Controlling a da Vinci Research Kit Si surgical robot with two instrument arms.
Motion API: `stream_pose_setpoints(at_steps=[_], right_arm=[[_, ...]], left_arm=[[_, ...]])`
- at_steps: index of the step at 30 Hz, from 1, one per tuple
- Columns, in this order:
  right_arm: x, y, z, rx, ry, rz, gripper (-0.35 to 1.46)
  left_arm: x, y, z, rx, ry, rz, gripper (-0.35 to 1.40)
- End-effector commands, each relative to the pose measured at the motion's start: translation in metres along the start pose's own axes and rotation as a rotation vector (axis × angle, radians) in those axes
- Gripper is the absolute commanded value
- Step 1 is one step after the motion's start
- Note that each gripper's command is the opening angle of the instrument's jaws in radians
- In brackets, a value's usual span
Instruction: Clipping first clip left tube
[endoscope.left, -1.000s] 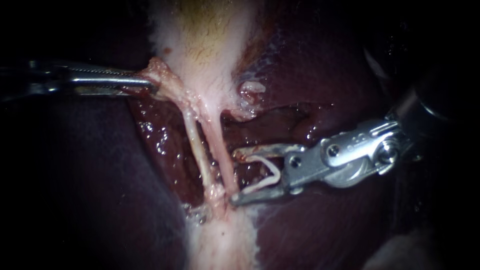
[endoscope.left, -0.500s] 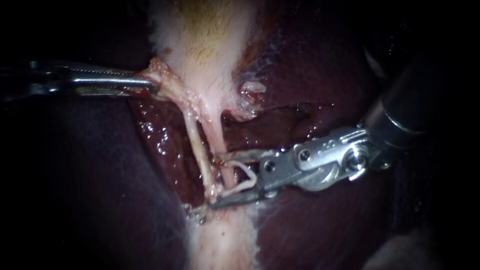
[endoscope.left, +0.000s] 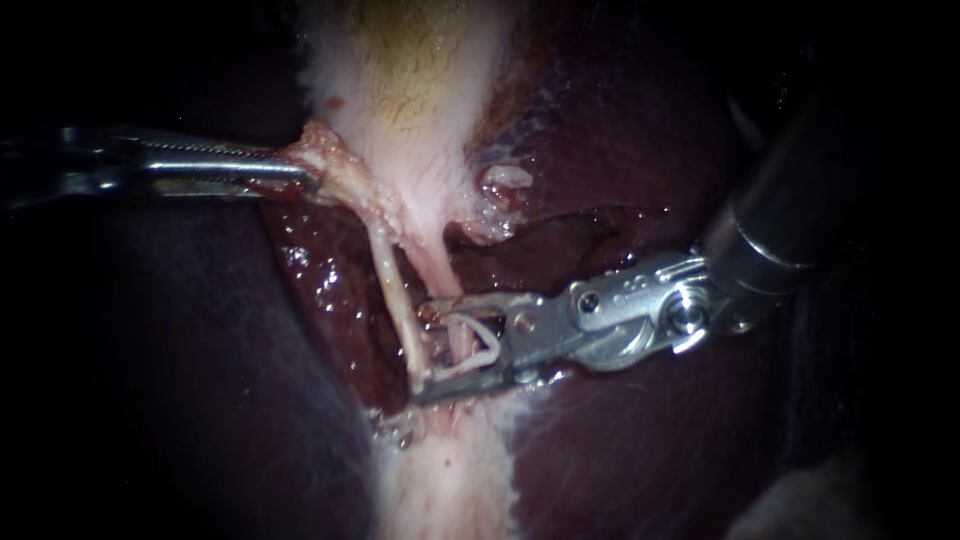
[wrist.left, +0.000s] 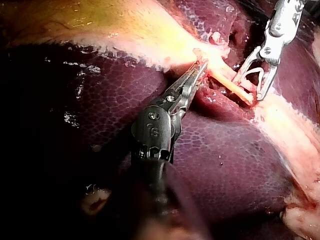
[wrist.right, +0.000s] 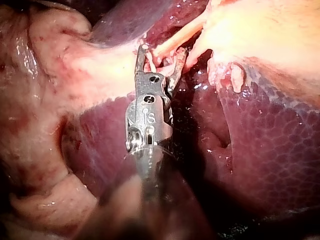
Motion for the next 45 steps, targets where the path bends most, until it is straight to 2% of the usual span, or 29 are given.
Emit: stream_pose_setpoints(at_steps=[1,7,12,23,35,45], right_arm=[[0.0,0.0002,0.0,-0.002,0.001,0.0,0.5],[-0.0002,0.001,0.0003,-0.004,0.001,0.007,0.5],[0.0001,0.0013,0.0011,-0.01,-0.003,0.009,0.5],[0.0007,0.0017,0.0039,0.018,0.009,0.012,0.5],[0.0005,0.0014,0.004,0.135,0.106,0.045,0.5],[0.0009,0.0008,0.0042,0.224,0.163,0.056,0.48]], left_arm=[[0.0,0.0,0.0,-0.002,0.0,0.0,-0.35],[0.0,0.0002,0.0,-0.004,0.0,0.0,-0.35],[0.0001,0.0005,0.0001,-0.005,0.0,-0.001,-0.35],[0.0002,0.0008,0.0002,-0.009,0.0,-0.001,-0.35],[0.0002,0.0007,0.0002,-0.01,0.0,-0.001,-0.35],[0.0001,0.0005,0.0002,-0.01,0.0,-0.001,-0.35]])
